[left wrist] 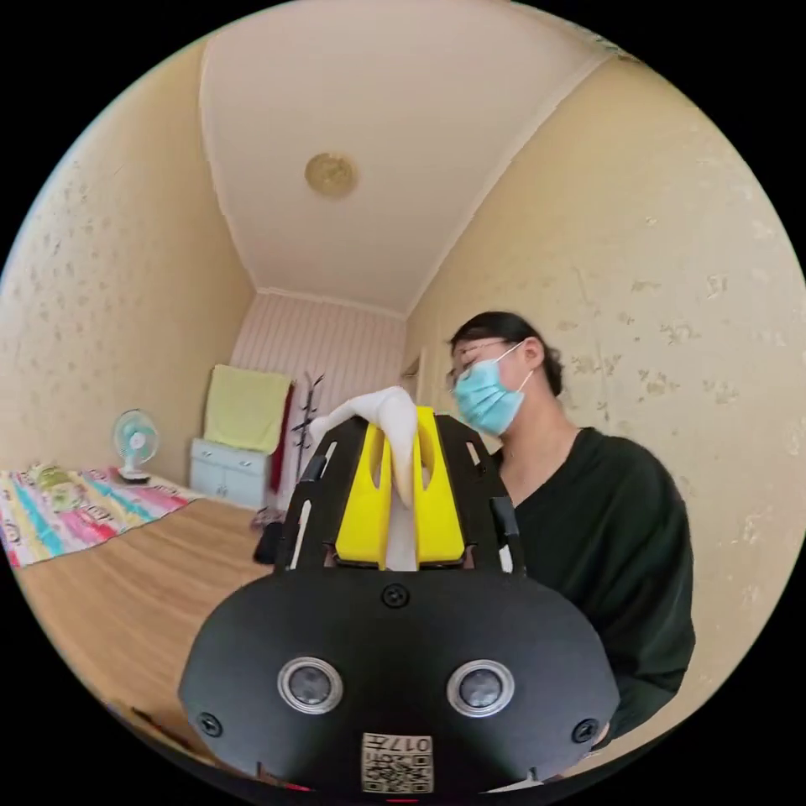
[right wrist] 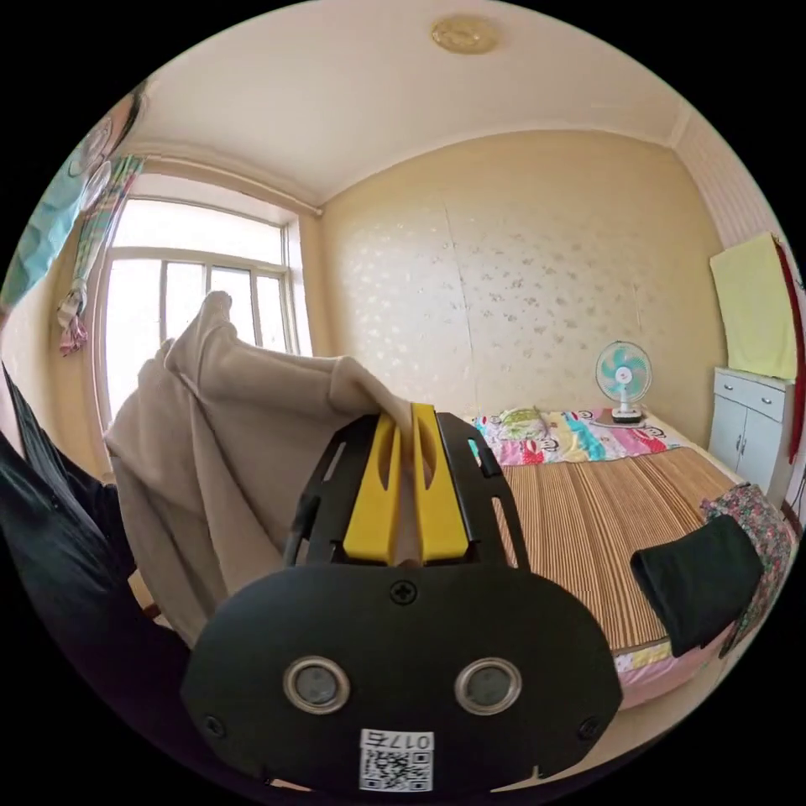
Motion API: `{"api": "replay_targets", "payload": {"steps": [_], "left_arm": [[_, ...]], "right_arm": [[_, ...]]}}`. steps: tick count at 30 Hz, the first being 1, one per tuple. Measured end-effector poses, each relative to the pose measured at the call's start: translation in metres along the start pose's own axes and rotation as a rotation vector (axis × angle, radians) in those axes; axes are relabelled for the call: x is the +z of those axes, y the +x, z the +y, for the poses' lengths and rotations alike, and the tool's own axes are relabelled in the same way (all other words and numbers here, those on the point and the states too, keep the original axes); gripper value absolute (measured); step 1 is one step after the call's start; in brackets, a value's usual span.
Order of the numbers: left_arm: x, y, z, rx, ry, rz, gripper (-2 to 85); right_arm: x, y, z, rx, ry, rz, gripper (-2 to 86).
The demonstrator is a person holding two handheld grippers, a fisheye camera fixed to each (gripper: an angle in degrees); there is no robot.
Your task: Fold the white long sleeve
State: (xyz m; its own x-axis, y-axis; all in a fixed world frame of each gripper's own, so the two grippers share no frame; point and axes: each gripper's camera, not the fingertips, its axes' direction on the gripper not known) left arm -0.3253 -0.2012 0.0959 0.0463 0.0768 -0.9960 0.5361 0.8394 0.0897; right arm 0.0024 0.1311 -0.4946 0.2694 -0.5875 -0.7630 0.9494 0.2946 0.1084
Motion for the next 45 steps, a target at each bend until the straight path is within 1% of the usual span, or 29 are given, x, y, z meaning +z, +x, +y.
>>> {"api": "replay_targets", "payload": {"steps": [1, 3, 5, 6, 10, 12, 13, 14, 15, 16, 19, 21, 23, 24, 25, 26, 27, 28, 29, 30, 32, 34, 37, 38, 39, 41, 42, 43, 45], "left_arm": [[0.001, -0.015, 0.009, -0.137, -0.117, -0.141, 3.7], [0.008, -0.031, 0.025, -0.287, -0.191, -0.181, 3.4], [0.022, -0.022, 0.036, -0.256, -0.176, -0.145, 3.3], [0.026, -0.012, 0.036, -0.222, -0.136, -0.131, 3.2], [0.025, 0.027, 0.007, -0.089, 0.075, -0.028, 3.1], [0.031, 0.046, -0.019, -0.026, 0.089, -0.064, 3.2], [0.037, 0.058, -0.036, 0.005, 0.078, -0.140, 3.3], [0.041, 0.063, -0.046, 0.016, 0.068, -0.195, 3.3], [0.051, 0.071, -0.063, 0.025, 0.038, -0.330, 3.3], [0.065, 0.074, -0.078, 0.025, 0.000, -0.480, 3.3], [0.106, 0.048, -0.103, -0.031, -0.062, -0.737, 3.6], [0.131, 0.006, -0.112, -0.064, -0.102, -0.786, 3.6], [0.154, -0.058, -0.115, -0.140, -0.199, -0.810, 3.8], [0.167, -0.112, -0.112, -0.213, -0.277, -0.804, 4.0], [0.178, -0.172, -0.103, -0.274, -0.358, -0.787, 4.6], [0.182, -0.202, -0.096, -0.306, -0.403, -0.786, 5.0], [0.186, -0.257, -0.076, -0.394, -0.484, -0.786, 5.7], [0.186, -0.304, -0.048, -0.501, -0.540, -0.798, 6.3], [0.186, -0.321, -0.032, -0.545, -0.567, -0.816, 6.2], [0.186, -0.342, -0.002, -0.607, -0.608, -0.884, 6.1], [0.192, -0.341, 0.038, -0.592, -0.596, -0.922, 6.4], [0.208, -0.314, 0.102, -0.581, -0.576, -0.825, 6.6], [0.224, -0.274, 0.189, -0.749, -0.547, -0.671, 8.7], [0.227, -0.264, 0.204, -0.778, -0.548, -0.664, 9.5], [0.230, -0.240, 0.228, -0.823, -0.549, -0.718, 10.9], [0.224, -0.194, 0.247, -0.834, -0.511, -0.926, 11.4], [0.213, -0.155, 0.253, -0.821, -0.409, -1.117, 11.4], [0.206, -0.123, 0.258, -0.800, -0.316, -1.209, 11.4], [0.203, -0.106, 0.272, -0.865, -0.334, -1.194, 11.6]], "right_arm": [[-0.008, -0.001, -0.015, -0.007, 0.023, 0.044, 4.0], [-0.021, -0.009, -0.034, -0.041, 0.077, 0.044, 4.0], [-0.041, -0.032, -0.055, -0.084, 0.155, 0.068, 4.0], [-0.047, -0.038, -0.060, -0.095, 0.174, 0.081, 4.0], [-0.106, -0.070, -0.086, -0.147, 0.403, 0.094, 3.8], [-0.126, -0.084, -0.100, -0.207, 0.458, 0.091, 3.7], [-0.133, -0.094, -0.112, -0.231, 0.457, 0.129, 3.5], [-0.133, -0.101, -0.124, -0.229, 0.435, 0.185, 3.4], [-0.131, -0.102, -0.130, -0.220, 0.415, 0.210, 3.4], [-0.122, -0.101, -0.143, -0.181, 0.358, 0.247, 3.4], [-0.072, -0.077, -0.171, -0.116, 0.181, 0.286, 3.6], [-0.018, -0.050, -0.186, -0.093, 0.072, 0.322, 3.8], [0.088, -0.001, -0.195, -0.103, -0.096, 0.344, 4.1], [0.118, 0.013, -0.194, -0.110, -0.145, 0.358, 4.3], [0.182, 0.043, -0.188, -0.131, -0.258, 0.399, 4.9], [0.245, 0.077, -0.177, -0.119, -0.394, 0.431, 5.8], [0.274, 0.094, -0.170, -0.098, -0.461, 0.446, 6.5], [0.325, 0.122, -0.148, -0.074, -0.587, 0.484, 7.8], [0.359, 0.141, -0.120, -0.041, -0.684, 0.527, 8.2], [0.371, 0.148, -0.106, -0.016, -0.714, 0.535, 8.4], [0.385, 0.149, -0.041, 0.051, -0.761, 0.405, 8.5], [0.383, 0.136, 0.014, 0.022, -0.789, 0.334, 8.6], [0.372, 0.114, 0.114, -0.018, -0.907, 0.260, 9.0], [0.365, 0.106, 0.147, -0.017, -0.944, 0.232, 9.2], [0.361, 0.101, 0.162, -0.018, -0.957, 0.226, 9.3], [0.346, 0.088, 0.206, 0.006, -0.995, 0.261, 9.4], [0.343, 0.086, 0.215, 0.019, -1.000, 0.272, 9.4], [0.339, 0.085, 0.230, 0.063, -1.004, 0.291, 9.3], [0.335, 0.090, 0.246, 0.156, -0.931, 0.322, 9.1]]}}
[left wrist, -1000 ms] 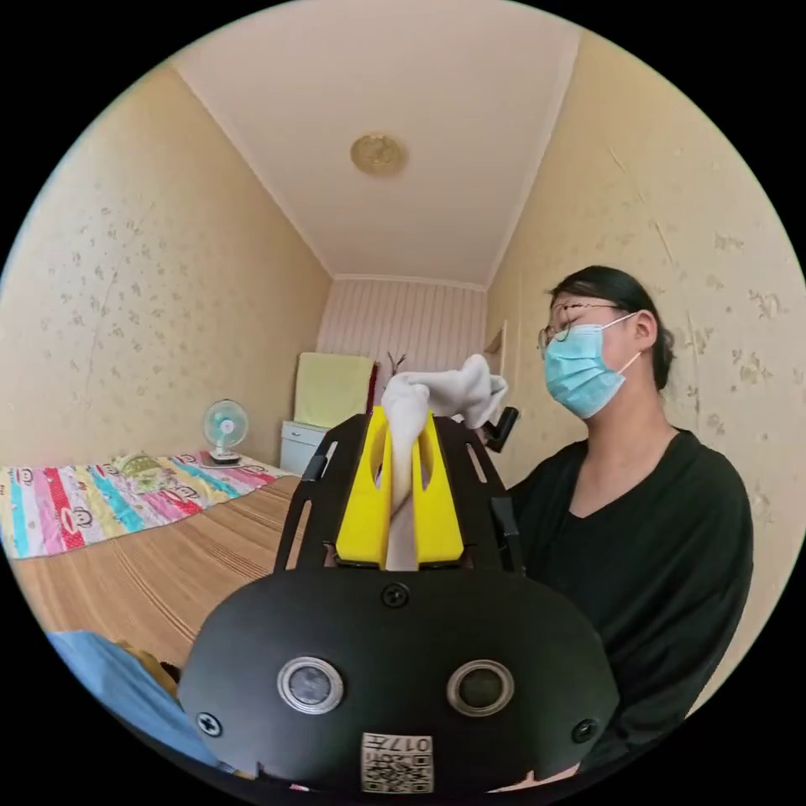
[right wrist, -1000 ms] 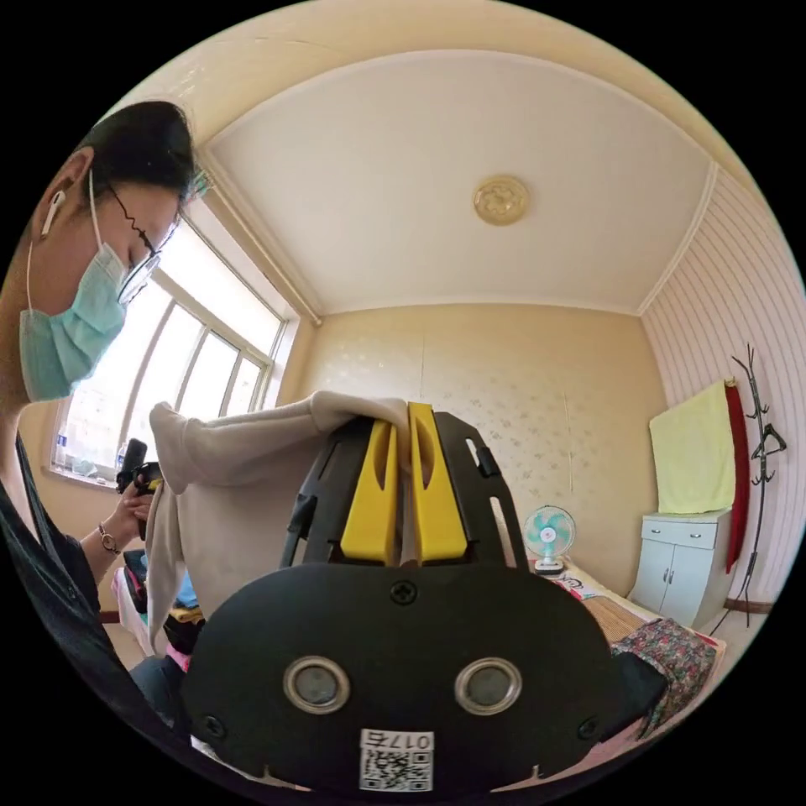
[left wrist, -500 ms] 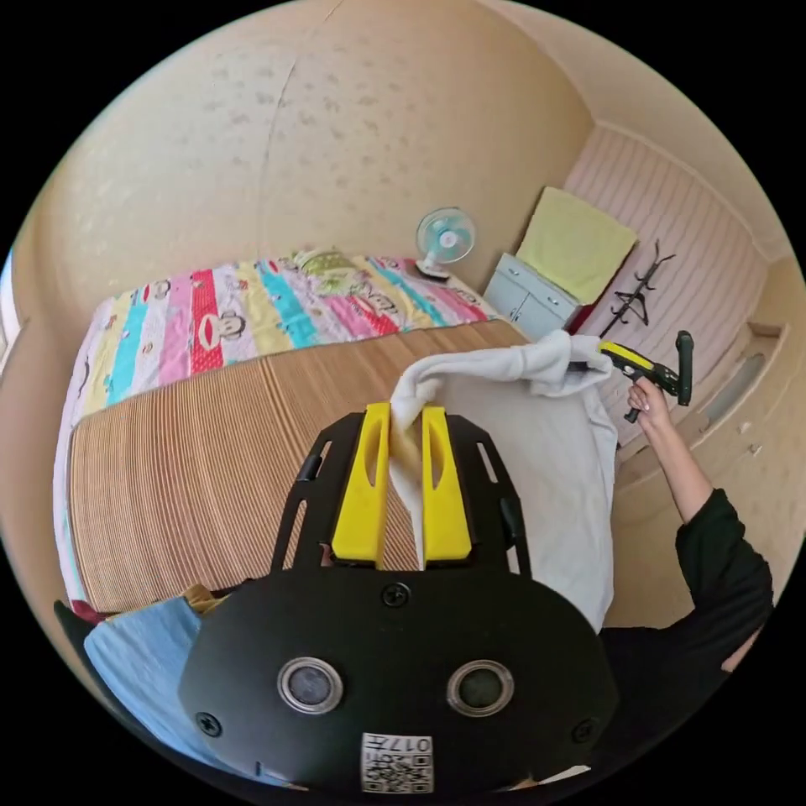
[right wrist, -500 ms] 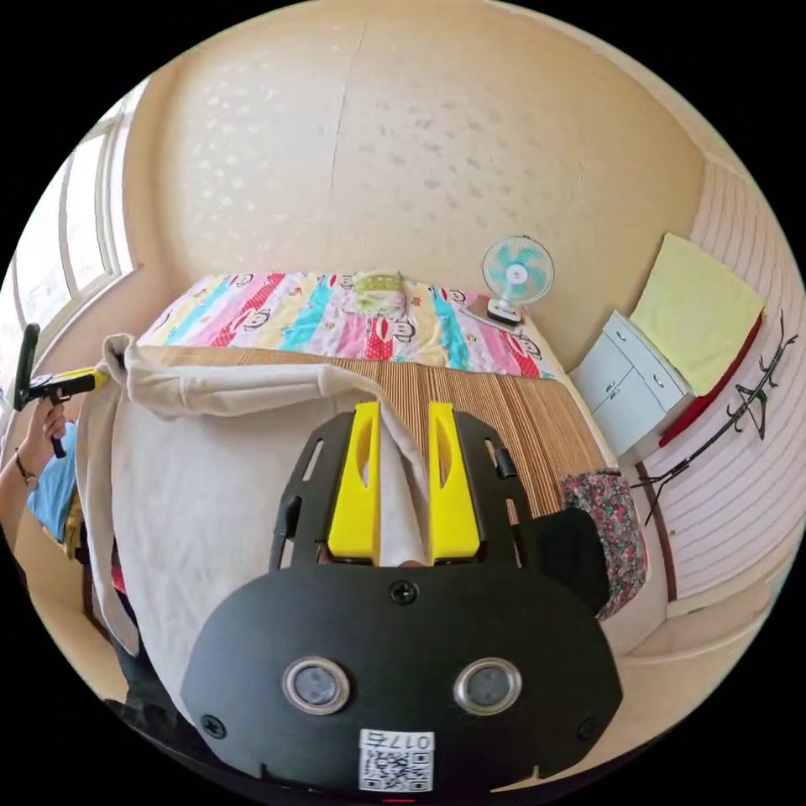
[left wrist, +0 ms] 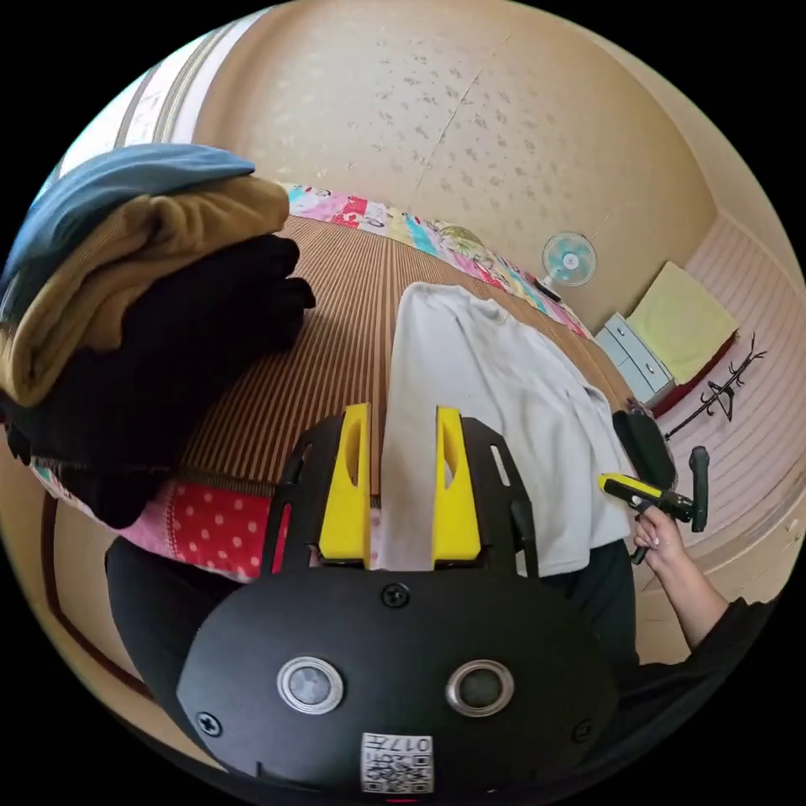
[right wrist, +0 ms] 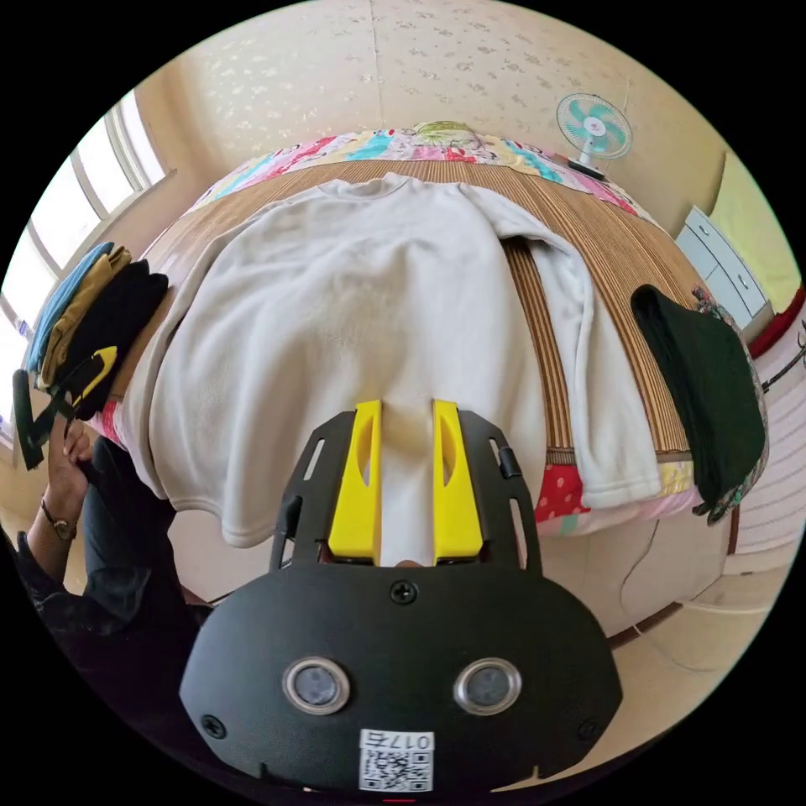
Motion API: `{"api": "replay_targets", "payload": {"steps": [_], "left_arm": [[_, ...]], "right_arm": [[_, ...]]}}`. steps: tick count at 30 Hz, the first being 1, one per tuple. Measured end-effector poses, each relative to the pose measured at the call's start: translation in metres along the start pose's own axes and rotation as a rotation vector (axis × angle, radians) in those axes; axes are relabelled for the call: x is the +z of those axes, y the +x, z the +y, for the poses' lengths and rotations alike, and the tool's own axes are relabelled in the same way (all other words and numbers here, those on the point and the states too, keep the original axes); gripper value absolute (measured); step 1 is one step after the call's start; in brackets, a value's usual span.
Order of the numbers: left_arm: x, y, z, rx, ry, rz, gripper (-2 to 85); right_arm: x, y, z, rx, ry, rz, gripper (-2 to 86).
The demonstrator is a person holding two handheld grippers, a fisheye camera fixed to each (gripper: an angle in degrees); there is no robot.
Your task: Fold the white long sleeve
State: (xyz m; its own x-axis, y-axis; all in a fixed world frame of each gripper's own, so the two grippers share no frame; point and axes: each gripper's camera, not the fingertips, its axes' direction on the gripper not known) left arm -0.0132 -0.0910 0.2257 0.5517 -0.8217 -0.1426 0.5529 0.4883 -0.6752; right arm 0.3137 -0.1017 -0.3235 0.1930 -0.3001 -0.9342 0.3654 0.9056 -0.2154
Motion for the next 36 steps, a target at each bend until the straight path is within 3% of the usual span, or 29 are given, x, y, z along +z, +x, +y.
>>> {"api": "replay_targets", "payload": {"steps": [2, 3, 7, 8, 12, 14, 16, 18, 22, 23, 26, 29, 30, 34, 36], "left_arm": [[0.022, -0.004, 0.010, -0.033, -0.182, 0.001, 11.9], [0.023, 0.003, 0.013, 0.038, -0.157, -0.026, 11.5], [0.022, 0.012, -0.028, 0.196, -0.346, -0.002, 1.7], [0.012, 0.008, -0.035, 0.175, -0.316, 0.002, 1.2], [-0.108, -0.004, -0.051, 0.032, 0.184, -0.231, 1.0], [-0.141, 0.008, -0.044, 0.031, 0.342, -0.283, 1.8], [-0.149, 0.028, -0.034, 0.081, 0.384, -0.211, 5.3], [-0.124, 0.038, -0.030, 0.101, 0.264, -0.091, 6.9], [-0.003, 0.065, 0.000, 0.129, -0.239, 0.167, 8.3], [0.006, 0.068, 0.008, 0.117, -0.243, 0.163, 7.9], [0.044, 0.087, 0.032, 0.177, -0.315, 0.056, 9.7], [0.078, 0.087, 0.033, 0.180, -0.462, 0.174, 10.6], [0.081, 0.084, 0.026, 0.208, -0.480, 0.158, 8.5], [0.057, 0.049, -0.021, 0.182, -0.537, 0.535, 3.3], [0.022, 0.042, -0.035, 0.217, -0.478, 0.501, 3.2]], "right_arm": [[0.011, 0.012, -0.002, 0.071, 0.029, -0.045, 8.9], [0.013, 0.013, -0.006, 0.069, 0.020, -0.049, 8.8], [0.026, 0.024, -0.024, 0.061, -0.054, -0.068, 8.2], [0.028, 0.027, -0.026, 0.045, -0.071, -0.071, 8.1], [0.011, 0.049, -0.025, 0.144, -0.084, -0.191, 5.7], [-0.034, 0.061, 0.006, 0.129, 0.185, -0.399, 4.6], [-0.051, 0.073, 0.031, 0.186, 0.287, -0.350, 5.1], [-0.048, 0.088, 0.043, 0.248, 0.238, -0.237, 6.0], [-0.020, 0.132, 0.054, 0.369, 0.021, 0.062, 9.9], [-0.016, 0.146, 0.058, 0.421, -0.008, 0.066, 11.0], [0.002, 0.172, 0.065, 0.435, -0.084, -0.079, 12.4], [0.041, 0.190, 0.071, 0.377, -0.256, -0.170, 9.5], [0.043, 0.195, 0.072, 0.375, -0.256, -0.209, 8.4], [0.010, 0.245, 0.079, 0.344, -0.106, -0.502, 4.3], [-0.018, 0.266, 0.087, 0.288, -0.026, -0.639, 3.9]]}}
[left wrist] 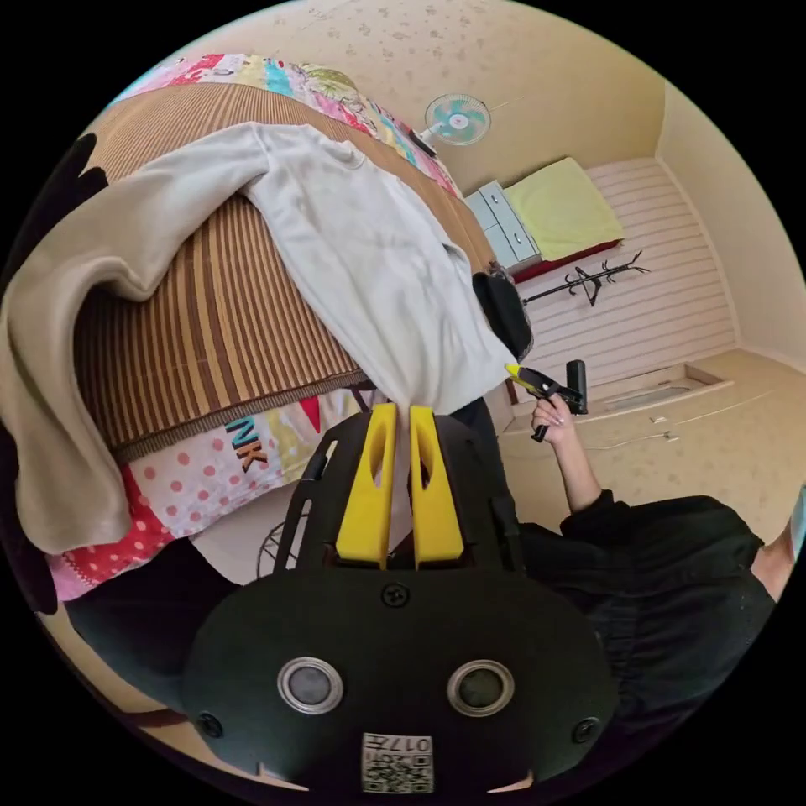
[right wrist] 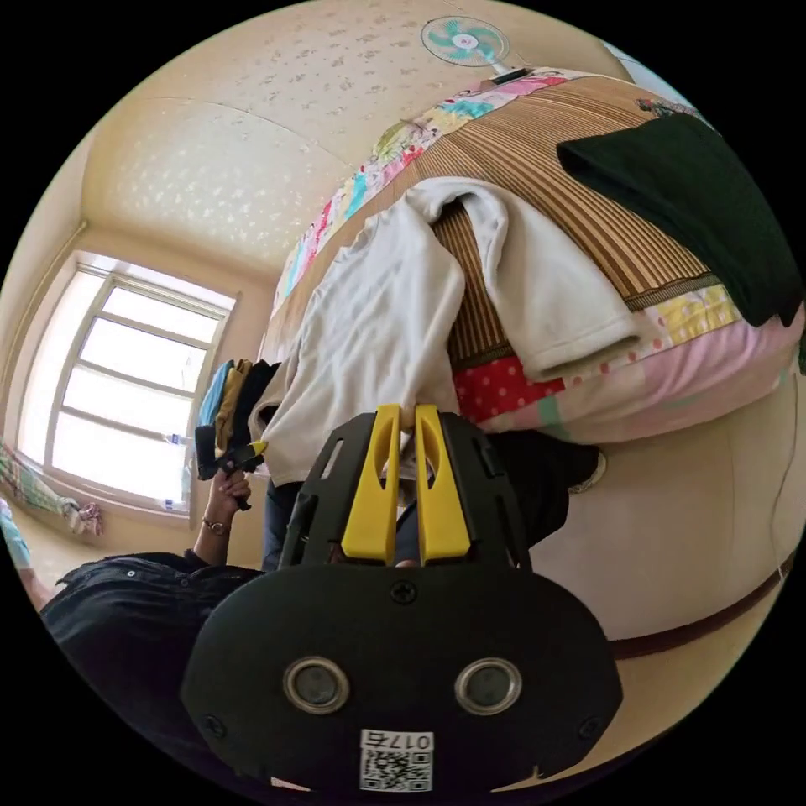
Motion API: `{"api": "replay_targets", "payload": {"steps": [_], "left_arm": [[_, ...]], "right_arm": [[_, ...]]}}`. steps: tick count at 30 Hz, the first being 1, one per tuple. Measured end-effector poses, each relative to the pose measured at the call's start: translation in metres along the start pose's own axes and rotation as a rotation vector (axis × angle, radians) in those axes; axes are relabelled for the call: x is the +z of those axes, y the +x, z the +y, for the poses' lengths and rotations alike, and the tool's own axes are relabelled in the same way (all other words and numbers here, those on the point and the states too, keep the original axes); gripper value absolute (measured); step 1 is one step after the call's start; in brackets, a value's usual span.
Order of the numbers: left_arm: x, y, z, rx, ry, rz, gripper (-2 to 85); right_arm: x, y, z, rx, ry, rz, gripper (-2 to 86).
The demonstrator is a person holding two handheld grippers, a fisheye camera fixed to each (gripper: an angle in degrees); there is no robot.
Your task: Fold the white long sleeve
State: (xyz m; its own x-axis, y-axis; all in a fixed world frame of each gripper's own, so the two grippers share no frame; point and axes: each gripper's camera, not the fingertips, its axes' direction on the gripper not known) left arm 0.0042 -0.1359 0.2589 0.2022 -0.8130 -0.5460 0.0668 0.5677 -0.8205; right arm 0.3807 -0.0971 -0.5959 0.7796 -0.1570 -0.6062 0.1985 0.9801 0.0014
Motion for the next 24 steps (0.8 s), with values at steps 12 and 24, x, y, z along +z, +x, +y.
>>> {"api": "replay_targets", "payload": {"steps": [12, 24], "left_arm": [[-0.024, -0.027, 0.114, -0.346, 0.012, -0.148, 5.3], [-0.081, 0.006, 0.108, -0.260, 0.136, -0.183, 6.5]], "right_arm": [[-0.040, 0.089, 0.123, 0.204, 0.009, -0.027, 8.3], [-0.051, 0.258, 0.121, 0.878, 0.398, -0.450, 7.6]]}}
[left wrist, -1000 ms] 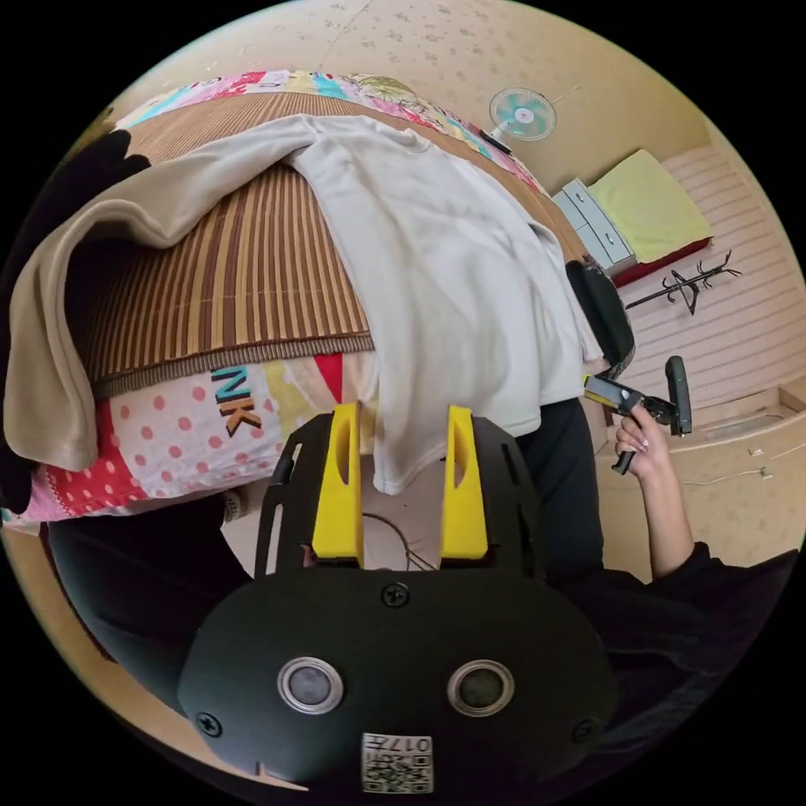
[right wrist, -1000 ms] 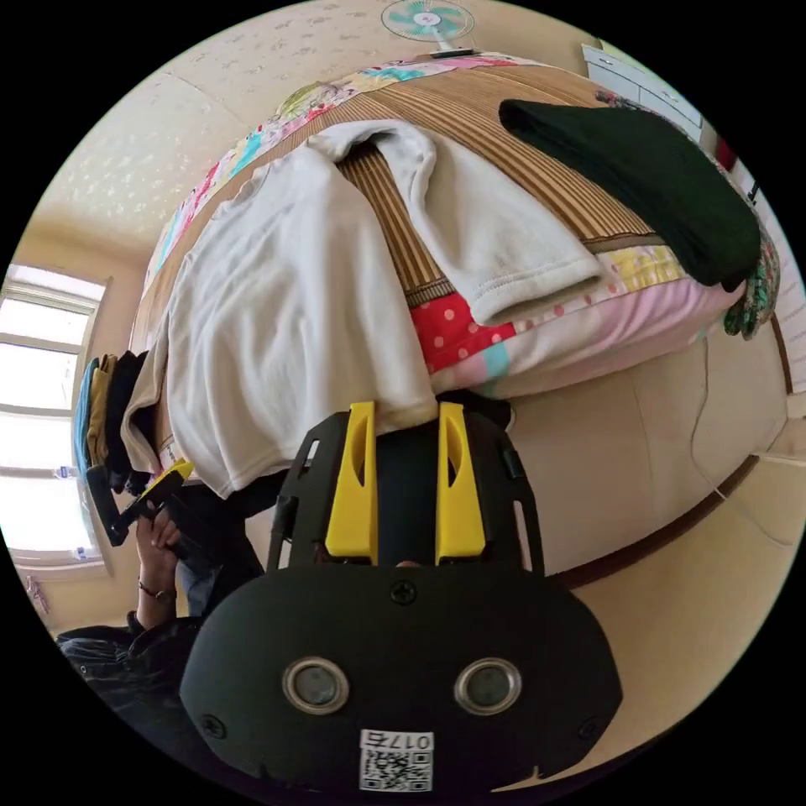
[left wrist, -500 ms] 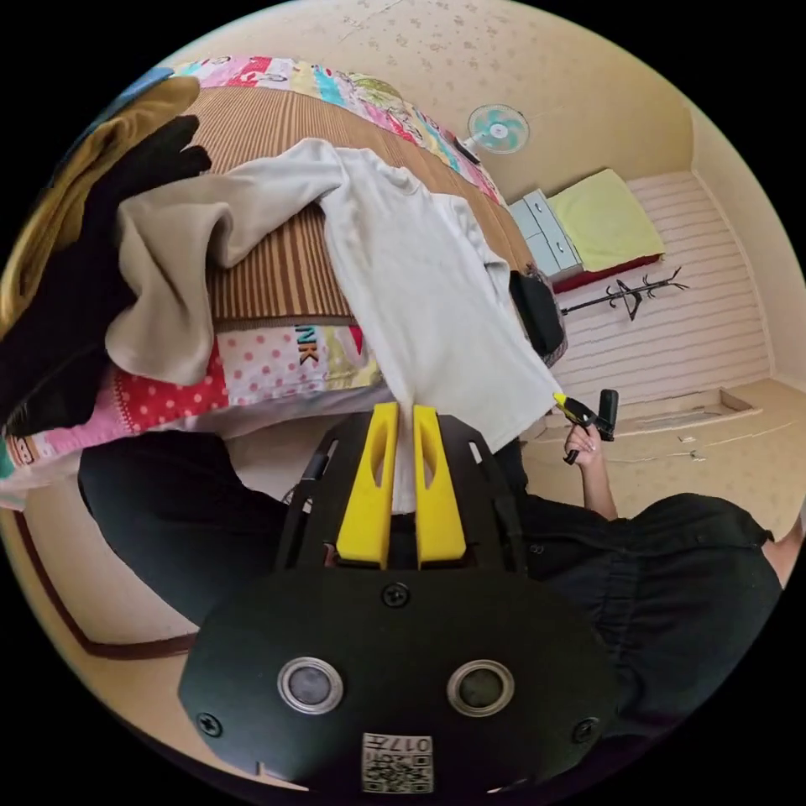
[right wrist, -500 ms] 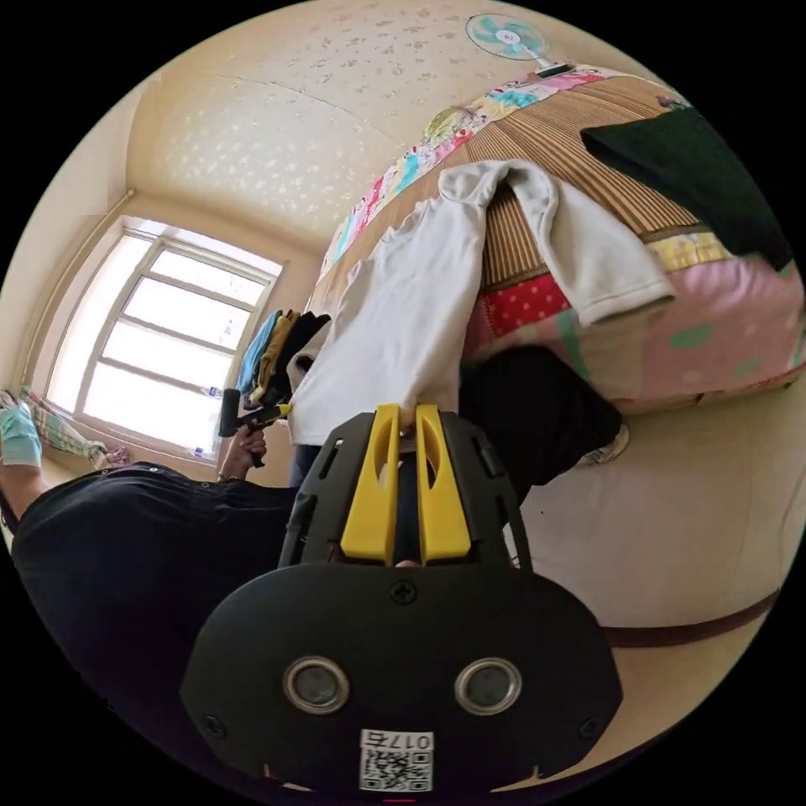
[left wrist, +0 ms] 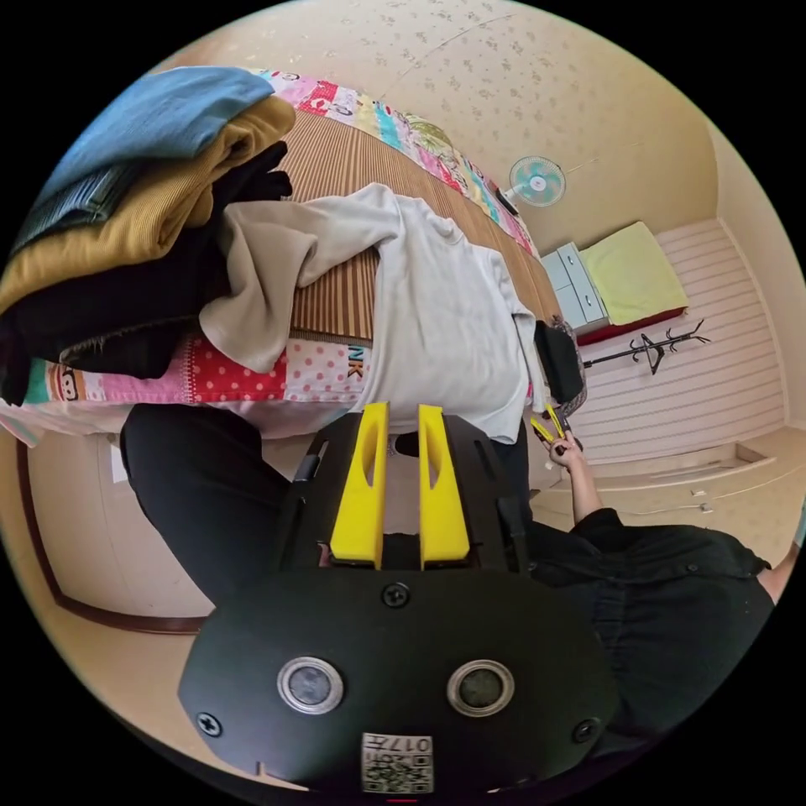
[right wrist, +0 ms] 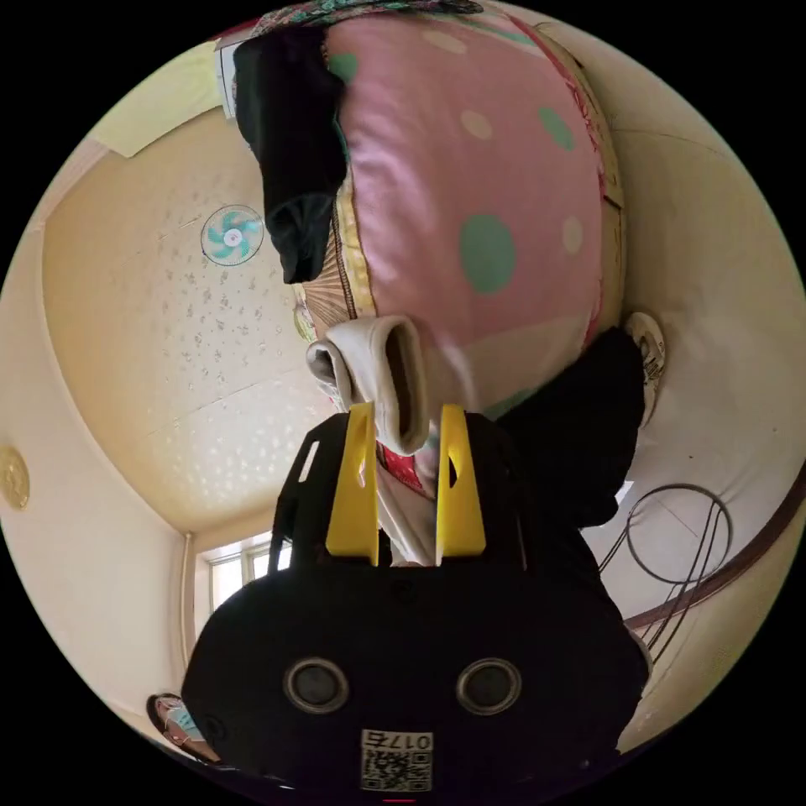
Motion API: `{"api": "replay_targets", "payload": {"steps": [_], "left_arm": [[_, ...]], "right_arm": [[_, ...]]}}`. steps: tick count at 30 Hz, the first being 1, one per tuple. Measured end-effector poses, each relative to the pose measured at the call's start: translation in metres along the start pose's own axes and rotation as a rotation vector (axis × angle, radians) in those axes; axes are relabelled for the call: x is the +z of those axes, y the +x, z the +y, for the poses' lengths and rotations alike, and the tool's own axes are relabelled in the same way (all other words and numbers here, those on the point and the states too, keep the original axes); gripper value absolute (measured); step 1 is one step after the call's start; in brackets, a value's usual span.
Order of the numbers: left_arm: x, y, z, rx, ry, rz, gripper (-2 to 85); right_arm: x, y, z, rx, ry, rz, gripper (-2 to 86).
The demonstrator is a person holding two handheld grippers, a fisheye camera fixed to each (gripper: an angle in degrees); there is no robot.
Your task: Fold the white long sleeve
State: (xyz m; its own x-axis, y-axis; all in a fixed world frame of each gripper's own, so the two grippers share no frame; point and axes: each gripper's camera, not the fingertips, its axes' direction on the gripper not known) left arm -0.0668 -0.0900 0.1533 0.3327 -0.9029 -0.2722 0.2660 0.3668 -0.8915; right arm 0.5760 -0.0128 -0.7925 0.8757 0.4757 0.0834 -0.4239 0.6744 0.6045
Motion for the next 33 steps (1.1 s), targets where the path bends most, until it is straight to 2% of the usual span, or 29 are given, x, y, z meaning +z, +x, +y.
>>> {"api": "replay_targets", "payload": {"steps": [1, 3, 5, 7, 9, 11, 12, 14, 15, 20, 23, 25, 27, 29, 30, 33], "left_arm": [[-0.005, -0.001, 0.003, -0.010, 0.008, -0.004, 6.5], [-0.016, -0.006, 0.008, -0.031, 0.024, -0.011, 6.5], [-0.027, -0.013, 0.014, -0.051, 0.035, -0.011, 6.5], [-0.042, -0.022, 0.023, -0.073, 0.056, -0.025, 6.5], [-0.050, -0.027, 0.029, -0.088, 0.073, -0.032, 6.5], [-0.053, -0.033, 0.035, -0.099, 0.082, -0.026, 6.5], [-0.053, -0.036, 0.039, -0.108, 0.083, -0.017, 6.5], [-0.051, -0.040, 0.042, -0.119, 0.072, 0.000, 6.5], [-0.051, -0.041, 0.044, -0.121, 0.063, 0.009, 6.6], [-0.057, -0.039, 0.050, -0.116, 0.077, 0.004, 6.6], [-0.063, -0.041, 0.049, -0.109, 0.080, 0.036, 6.9], [-0.070, -0.040, 0.050, -0.105, 0.098, 0.029, 7.4], [-0.076, -0.041, 0.054, -0.113, 0.117, 0.014, 7.5], [-0.079, -0.046, 0.059, -0.132, 0.125, 0.012, 7.5], [-0.079, -0.051, 0.064, -0.154, 0.120, 0.021, 7.5], [-0.087, -0.062, 0.081, -0.189, 0.137, 0.021, 7.3]], "right_arm": [[-0.001, -0.014, 0.001, -0.019, -0.004, 0.001, 5.0], [-0.008, -0.061, 0.008, -0.151, -0.010, 0.163, 3.9], [-0.028, -0.147, 0.039, -0.538, 0.076, 0.367, 3.2], [-0.051, -0.193, 0.068, -0.797, 0.174, 0.468, 3.0], [-0.082, -0.210, 0.084, -0.896, 0.332, 0.539, 2.8], [-0.124, -0.185, 0.076, -0.801, 0.535, 0.606, 2.5], [-0.133, -0.172, 0.070, -0.730, 0.571, 0.627, 2.6], [-0.155, -0.108, 0.047, -0.405, 0.527, 0.665, 3.8], [-0.155, -0.094, 0.047, -0.372, 0.497, 0.647, 4.3], [-0.107, -0.023, 0.081, -0.356, 0.322, 0.320, 9.2], [-0.081, -0.024, 0.090, -0.361, 0.339, 0.073, 11.4], [-0.069, -0.031, 0.090, -0.329, 0.372, -0.008, 12.3], [-0.057, -0.042, 0.084, -0.280, 0.391, 0.042, 12.1], [-0.041, -0.075, 0.079, -0.224, 0.402, 0.290, 8.3], [-0.037, -0.090, 0.082, -0.235, 0.408, 0.340, 7.2], [-0.005, -0.198, 0.125, -0.457, 0.487, 0.531, 4.2]]}}
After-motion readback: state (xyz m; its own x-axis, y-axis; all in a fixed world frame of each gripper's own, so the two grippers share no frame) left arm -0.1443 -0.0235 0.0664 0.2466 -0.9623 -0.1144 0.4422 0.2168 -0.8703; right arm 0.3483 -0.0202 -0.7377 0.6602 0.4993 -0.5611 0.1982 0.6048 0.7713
